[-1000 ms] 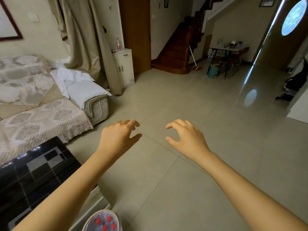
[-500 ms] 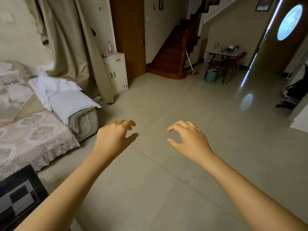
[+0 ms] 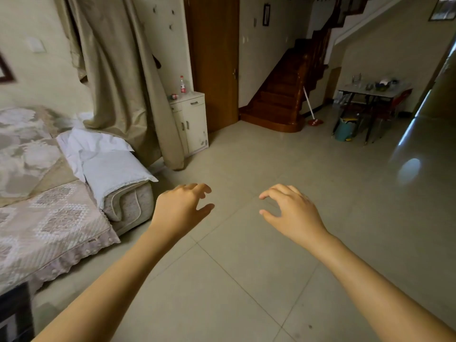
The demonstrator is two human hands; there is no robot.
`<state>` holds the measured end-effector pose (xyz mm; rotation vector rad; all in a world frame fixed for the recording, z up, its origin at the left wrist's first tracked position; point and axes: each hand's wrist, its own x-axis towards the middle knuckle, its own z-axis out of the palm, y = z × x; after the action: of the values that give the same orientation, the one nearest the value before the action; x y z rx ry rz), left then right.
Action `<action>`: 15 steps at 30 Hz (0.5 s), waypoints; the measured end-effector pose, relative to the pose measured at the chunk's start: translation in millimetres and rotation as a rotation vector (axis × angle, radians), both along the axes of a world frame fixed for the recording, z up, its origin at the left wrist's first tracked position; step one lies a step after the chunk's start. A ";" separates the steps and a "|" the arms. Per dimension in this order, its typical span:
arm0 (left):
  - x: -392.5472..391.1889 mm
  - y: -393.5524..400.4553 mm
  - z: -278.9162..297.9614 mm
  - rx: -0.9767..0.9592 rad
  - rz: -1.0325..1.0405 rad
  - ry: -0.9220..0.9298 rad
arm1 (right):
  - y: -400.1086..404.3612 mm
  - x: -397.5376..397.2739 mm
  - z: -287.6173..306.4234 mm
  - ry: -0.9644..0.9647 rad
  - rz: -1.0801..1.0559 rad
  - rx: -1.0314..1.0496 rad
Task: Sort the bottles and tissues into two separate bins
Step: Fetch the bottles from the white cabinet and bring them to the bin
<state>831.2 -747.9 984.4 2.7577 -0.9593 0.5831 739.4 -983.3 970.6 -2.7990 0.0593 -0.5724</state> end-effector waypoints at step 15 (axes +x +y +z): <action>217.1 -82.2 -16.5 0.000 0.200 0.065 | -99.6 267.1 -14.1 0.072 0.187 0.016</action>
<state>1048.2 -830.1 968.0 2.8738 -0.6741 0.5171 1006.5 -1082.9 956.5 -2.7693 -0.1806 -0.4239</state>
